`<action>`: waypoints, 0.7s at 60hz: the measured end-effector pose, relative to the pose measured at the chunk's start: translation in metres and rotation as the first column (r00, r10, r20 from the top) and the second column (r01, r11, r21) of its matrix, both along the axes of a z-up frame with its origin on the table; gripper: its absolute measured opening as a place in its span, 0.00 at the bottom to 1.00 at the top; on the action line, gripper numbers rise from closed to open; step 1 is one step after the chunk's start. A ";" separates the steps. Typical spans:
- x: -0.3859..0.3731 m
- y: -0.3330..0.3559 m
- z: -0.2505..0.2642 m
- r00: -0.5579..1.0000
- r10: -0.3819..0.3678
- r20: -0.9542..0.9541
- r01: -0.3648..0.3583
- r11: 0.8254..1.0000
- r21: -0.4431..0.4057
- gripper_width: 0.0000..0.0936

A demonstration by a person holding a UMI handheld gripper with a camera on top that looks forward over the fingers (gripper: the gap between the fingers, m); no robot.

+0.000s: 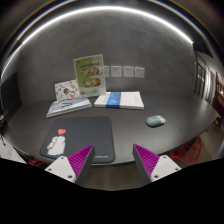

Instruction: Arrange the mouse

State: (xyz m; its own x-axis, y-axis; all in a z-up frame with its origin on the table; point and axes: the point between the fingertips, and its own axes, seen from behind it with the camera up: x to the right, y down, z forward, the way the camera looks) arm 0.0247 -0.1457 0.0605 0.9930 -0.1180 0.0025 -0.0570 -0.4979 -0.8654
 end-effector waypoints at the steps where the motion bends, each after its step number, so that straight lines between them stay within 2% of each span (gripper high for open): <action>1: 0.003 0.000 -0.001 1.000 -0.007 0.003 0.007 1.000 -0.002 0.84; 14: 0.076 0.002 -0.012 0.996 -0.093 -0.012 0.093 0.996 -0.006 0.84; 25: 0.146 0.040 -0.038 0.976 -0.207 -0.066 0.206 0.978 -0.026 0.88; 37: 0.188 0.103 -0.066 0.965 -0.241 -0.103 0.237 0.970 -0.050 0.90; 42: 0.203 0.133 -0.066 0.965 -0.252 -0.069 0.250 0.968 -0.031 0.90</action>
